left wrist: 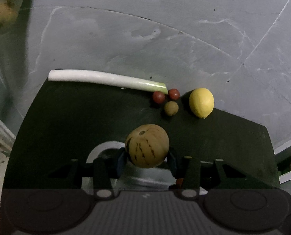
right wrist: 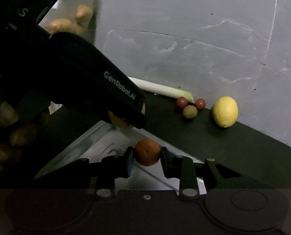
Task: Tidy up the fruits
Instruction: 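Carry the melon and tangerine into the tray and open both tools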
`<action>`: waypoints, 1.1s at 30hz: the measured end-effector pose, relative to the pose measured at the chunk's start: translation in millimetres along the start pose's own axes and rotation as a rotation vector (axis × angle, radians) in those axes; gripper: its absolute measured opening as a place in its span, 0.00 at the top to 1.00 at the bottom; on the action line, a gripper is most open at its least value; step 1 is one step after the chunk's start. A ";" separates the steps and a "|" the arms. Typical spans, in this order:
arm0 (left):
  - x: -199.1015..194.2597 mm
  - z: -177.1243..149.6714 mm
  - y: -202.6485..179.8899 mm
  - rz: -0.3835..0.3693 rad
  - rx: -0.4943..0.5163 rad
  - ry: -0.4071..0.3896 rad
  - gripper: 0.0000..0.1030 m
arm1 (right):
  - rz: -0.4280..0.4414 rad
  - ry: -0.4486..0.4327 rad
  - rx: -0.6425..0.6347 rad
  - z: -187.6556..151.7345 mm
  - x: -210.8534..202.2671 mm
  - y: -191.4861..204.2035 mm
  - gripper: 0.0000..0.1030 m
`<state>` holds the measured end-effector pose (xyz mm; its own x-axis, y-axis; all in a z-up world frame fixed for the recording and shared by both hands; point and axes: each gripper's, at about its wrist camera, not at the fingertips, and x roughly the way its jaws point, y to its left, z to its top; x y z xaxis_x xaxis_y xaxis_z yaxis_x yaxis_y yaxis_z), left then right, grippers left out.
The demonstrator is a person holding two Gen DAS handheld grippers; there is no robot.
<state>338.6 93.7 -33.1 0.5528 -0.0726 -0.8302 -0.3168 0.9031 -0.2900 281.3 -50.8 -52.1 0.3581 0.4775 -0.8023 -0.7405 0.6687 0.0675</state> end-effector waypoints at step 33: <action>-42.0 -59.6 38.6 -0.017 0.072 0.086 0.53 | 0.020 0.080 -0.140 -38.0 -14.6 65.9 0.70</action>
<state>257.3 106.4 -37.8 0.4886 -0.1217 -0.8640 -0.2500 0.9292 -0.2723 205.7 -35.4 -58.5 0.3001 0.4397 -0.8465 -0.8210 0.5709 0.0054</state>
